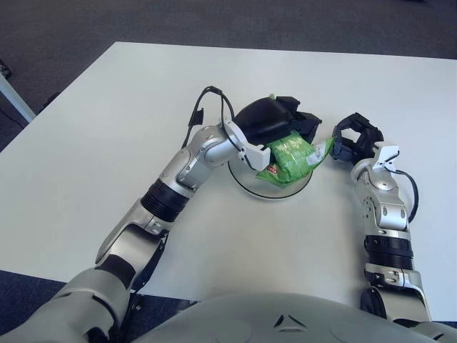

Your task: Put the snack into the plate.

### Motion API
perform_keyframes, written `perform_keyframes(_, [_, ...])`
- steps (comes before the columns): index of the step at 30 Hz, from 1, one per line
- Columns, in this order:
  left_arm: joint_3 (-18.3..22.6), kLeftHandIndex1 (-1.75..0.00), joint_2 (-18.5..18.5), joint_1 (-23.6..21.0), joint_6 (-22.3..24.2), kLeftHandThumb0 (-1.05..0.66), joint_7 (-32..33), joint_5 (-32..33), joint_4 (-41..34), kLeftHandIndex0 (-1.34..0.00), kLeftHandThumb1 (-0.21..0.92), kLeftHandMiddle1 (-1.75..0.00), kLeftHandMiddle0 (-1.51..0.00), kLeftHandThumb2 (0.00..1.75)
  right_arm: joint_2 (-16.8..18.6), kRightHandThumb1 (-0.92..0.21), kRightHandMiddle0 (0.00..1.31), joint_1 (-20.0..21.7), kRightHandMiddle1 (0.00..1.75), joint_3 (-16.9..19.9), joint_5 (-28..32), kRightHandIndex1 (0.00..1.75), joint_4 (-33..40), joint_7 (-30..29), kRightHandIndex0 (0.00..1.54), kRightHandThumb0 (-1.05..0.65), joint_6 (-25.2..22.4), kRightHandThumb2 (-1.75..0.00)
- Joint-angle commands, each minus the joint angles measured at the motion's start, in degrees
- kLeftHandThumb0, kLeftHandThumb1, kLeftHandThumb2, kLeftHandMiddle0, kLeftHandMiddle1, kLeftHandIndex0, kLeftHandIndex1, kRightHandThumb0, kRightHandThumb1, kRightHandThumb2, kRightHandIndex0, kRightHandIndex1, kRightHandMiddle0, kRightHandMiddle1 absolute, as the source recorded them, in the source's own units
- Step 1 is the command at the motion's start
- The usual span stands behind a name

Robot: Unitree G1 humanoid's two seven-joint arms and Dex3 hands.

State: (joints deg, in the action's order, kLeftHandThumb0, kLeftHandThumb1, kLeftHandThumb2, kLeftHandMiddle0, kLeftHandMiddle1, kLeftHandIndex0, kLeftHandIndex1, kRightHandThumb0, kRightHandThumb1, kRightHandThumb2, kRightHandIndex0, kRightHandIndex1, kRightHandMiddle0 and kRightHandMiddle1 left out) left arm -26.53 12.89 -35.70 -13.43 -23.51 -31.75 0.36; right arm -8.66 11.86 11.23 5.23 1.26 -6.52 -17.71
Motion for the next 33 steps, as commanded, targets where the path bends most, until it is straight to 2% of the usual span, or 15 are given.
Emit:
perform_keyframes(1, [-1.47, -1.70, 3.95, -3.22, 3.52, 0.28, -10.63, 0.97, -1.85, -0.80, 0.08, -1.75, -0.81, 1.59, 0.78, -0.32, 0.61, -3.07, 1.75, -0.33, -0.73, 1.75, -1.28, -0.06, 1.15, -0.48, -1.91, -1.31])
perform_keyframes(2, [-1.70, -1.71, 4.50, -3.92, 4.52, 0.18, -13.00, 0.81, -2.64, -0.72, 0.12, -1.75, -0.73, 1.53, 0.73, -0.32, 0.61, -3.08, 1.75, -0.38, -0.79, 1.75, -1.31, -0.02, 1.16, -0.48, -1.85, -1.32])
perform_keyframes(4, [-2.10, -1.73, 5.05, -4.79, 5.86, 0.09, -16.18, 0.30, -3.59, -0.63, 0.19, -1.75, -0.64, 1.47, 0.65, -0.31, 0.62, -3.12, 1.75, -0.44, -0.80, 1.75, -1.33, 0.13, 1.17, -0.48, -1.73, -1.32])
perform_keyframes(9, [-3.28, -1.74, 6.31, -5.95, 7.75, 0.01, -21.77, -0.19, -3.81, -0.47, 0.34, -1.75, -0.49, 1.29, 0.45, -0.29, 0.63, -3.18, 1.75, -0.40, -0.45, 1.75, -1.34, 0.75, 1.20, -0.49, -1.61, -1.34])
perform_keyframes(10, [-3.40, -1.67, 6.36, -6.08, 8.15, 0.16, -22.39, -0.26, -3.92, -0.30, 0.36, -1.75, -0.50, 1.26, 0.41, -0.29, 0.64, -3.19, 1.75, -0.33, -0.37, 1.75, -1.32, 0.87, 1.21, -0.49, -1.64, -1.35])
perform_keyframes(11, [-3.46, -1.62, 6.35, -6.16, 8.50, 0.26, -22.87, -0.23, -4.01, -0.19, 0.37, -1.75, -0.52, 1.24, 0.38, -0.29, 0.64, -3.20, 1.75, -0.26, -0.31, 1.75, -1.31, 0.98, 1.22, -0.49, -1.66, -1.35])
perform_keyframes(14, [-3.78, -1.47, 6.46, -6.79, 8.91, 0.36, -24.77, 0.41, -4.09, -0.06, 0.44, -1.73, -0.50, 1.14, 0.39, -0.28, 0.64, -3.16, 1.75, -0.11, -0.23, 1.75, -1.36, 1.22, 1.22, -0.49, -1.65, -1.35])
perform_keyframes(16, [-4.04, -1.40, 6.83, -7.47, 8.16, 0.38, -26.31, 1.30, -3.73, -0.03, 0.49, -1.71, -0.48, 1.07, 0.41, -0.28, 0.64, -3.13, 1.75, -0.05, -0.25, 1.75, -1.44, 1.29, 1.23, -0.49, -1.59, -1.36])
perform_keyframes(17, [-4.06, -1.32, 6.95, -7.65, 7.76, 0.10, -26.75, 1.66, -3.54, -0.02, 0.41, -1.69, -0.35, 1.04, 0.43, -0.28, 0.64, -3.12, 1.75, -0.02, -0.28, 1.75, -1.47, 1.31, 1.23, -0.49, -1.56, -1.36])
perform_keyframes(18, [-4.05, -1.26, 7.02, -7.76, 7.50, -0.09, -27.06, 1.88, -3.40, -0.01, 0.35, -1.68, -0.26, 1.04, 0.44, -0.28, 0.64, -3.11, 1.75, -0.01, -0.30, 1.75, -1.49, 1.32, 1.23, -0.49, -1.54, -1.36])
perform_keyframes(19, [-4.01, -1.24, 7.08, -7.98, 7.16, -0.16, -27.46, 2.32, -2.94, -0.01, 0.33, -1.68, -0.23, 1.04, 0.45, -0.28, 0.64, -3.10, 1.75, 0.00, -0.34, 1.75, -1.52, 1.30, 1.23, -0.49, -1.48, -1.36])
perform_keyframes(21, [-3.97, -1.08, 7.21, -8.38, 6.72, -0.33, -28.10, 2.94, -2.21, 0.00, 0.27, -1.60, -0.12, 1.03, 0.45, -0.28, 0.64, -3.09, 1.75, 0.01, -0.41, 1.75, -1.58, 1.25, 1.23, -0.49, -1.38, -1.35])
perform_keyframes(26, [-3.55, -0.81, 8.24, -10.44, 5.82, -0.50, -31.30, 5.16, -1.20, 0.00, 0.25, -1.34, -0.03, 0.99, 0.52, -0.29, 0.64, -3.09, 1.75, 0.03, -0.68, 1.75, -1.72, 0.90, 1.22, -0.49, -0.96, -1.35])
perform_keyframes(31, [-3.39, -0.57, 8.81, -11.01, 4.48, -0.62, -32.28, 6.44, -1.25, 0.00, 0.31, -1.03, 0.00, 0.91, 0.68, -0.29, 0.63, -3.10, 1.75, 0.14, -0.59, 1.75, -1.71, 0.73, 1.21, -0.49, -0.83, -1.35])
perform_keyframes(33, [-3.16, -0.50, 8.99, -11.31, 2.54, -0.65, -32.59, 8.00, -0.74, 0.00, 0.34, -0.92, 0.00, 0.88, 0.87, -0.29, 0.64, -3.05, 1.75, 0.31, -0.42, 1.75, -1.66, 0.54, 1.22, -0.49, -0.98, -1.35])
